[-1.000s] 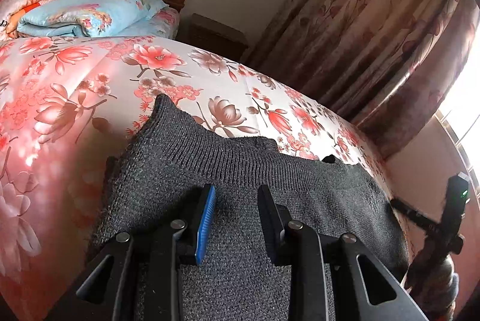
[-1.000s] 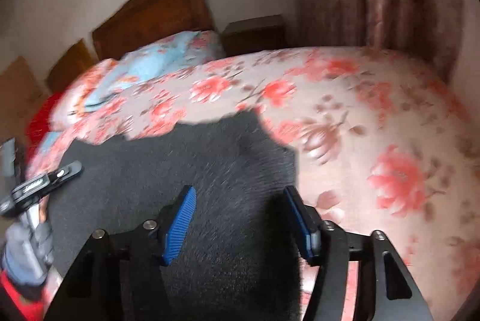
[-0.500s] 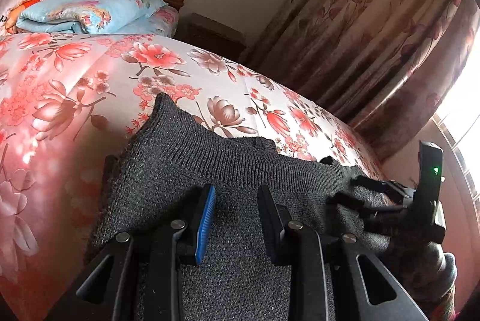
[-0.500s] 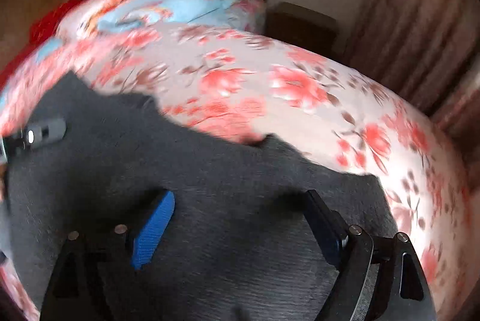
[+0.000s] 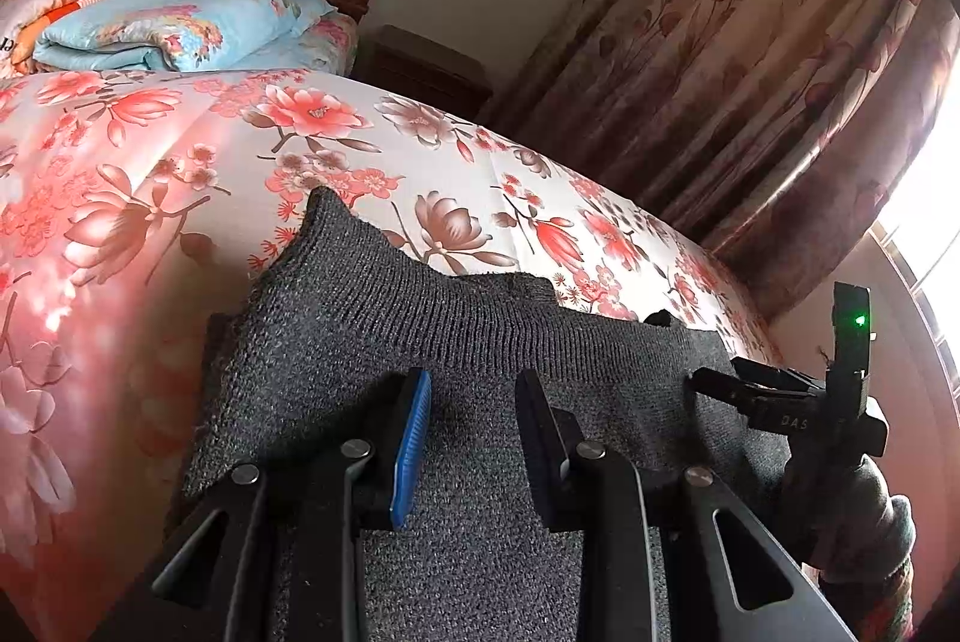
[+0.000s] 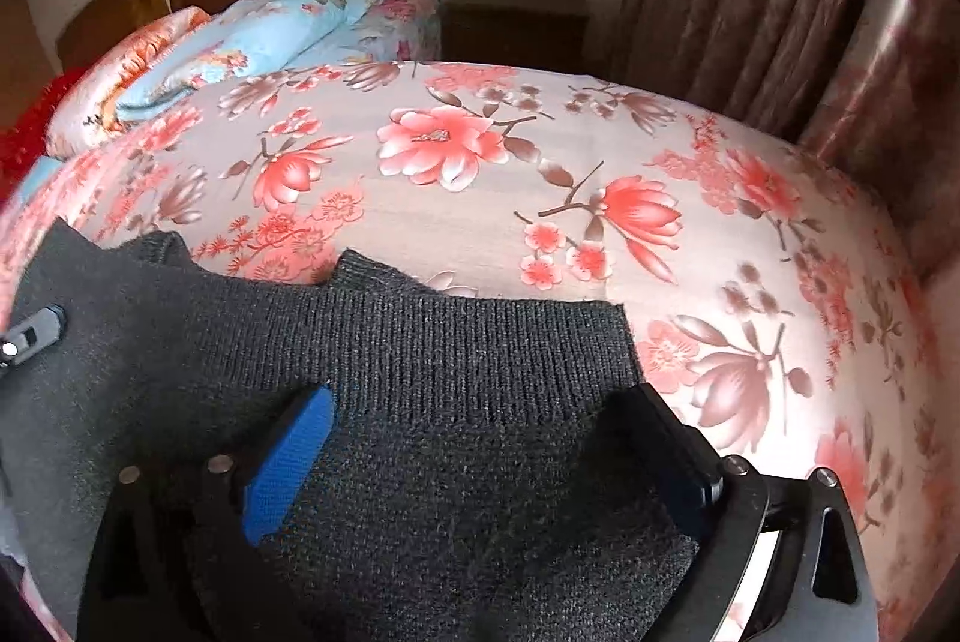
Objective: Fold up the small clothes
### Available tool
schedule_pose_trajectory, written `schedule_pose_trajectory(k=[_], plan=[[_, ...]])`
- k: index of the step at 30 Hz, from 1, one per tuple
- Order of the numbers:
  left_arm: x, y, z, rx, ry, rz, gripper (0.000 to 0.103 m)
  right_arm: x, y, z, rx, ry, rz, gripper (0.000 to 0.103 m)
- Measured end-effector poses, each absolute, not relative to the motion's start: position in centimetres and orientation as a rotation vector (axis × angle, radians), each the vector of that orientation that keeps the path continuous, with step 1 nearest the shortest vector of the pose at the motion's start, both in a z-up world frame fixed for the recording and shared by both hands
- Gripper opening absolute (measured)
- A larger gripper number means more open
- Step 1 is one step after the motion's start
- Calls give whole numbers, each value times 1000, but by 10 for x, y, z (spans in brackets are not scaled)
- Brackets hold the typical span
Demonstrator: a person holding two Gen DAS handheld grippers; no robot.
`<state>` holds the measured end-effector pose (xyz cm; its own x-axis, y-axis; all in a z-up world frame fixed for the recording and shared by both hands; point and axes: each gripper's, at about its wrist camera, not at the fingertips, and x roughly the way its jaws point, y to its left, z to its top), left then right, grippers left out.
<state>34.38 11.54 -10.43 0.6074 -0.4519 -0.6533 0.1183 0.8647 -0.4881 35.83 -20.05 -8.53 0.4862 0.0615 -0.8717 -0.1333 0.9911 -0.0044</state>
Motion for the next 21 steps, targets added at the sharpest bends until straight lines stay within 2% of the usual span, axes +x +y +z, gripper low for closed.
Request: schedule_pose_trajectory(k=[6,11,16,21], plan=[[345,109,-100,-395,879,-293,29,358,-217,-81,67,1030,198,103],[359,48,-77,-220,911,-286,29,357,-231,-78,179,1006,241,103],[388,-19,-99,-4,982,-306,30,357,-214,-80,64,1019,194,103],[393,5,-98,-98,965,-368,30,357,-207,-84,-11,1035,156,103]])
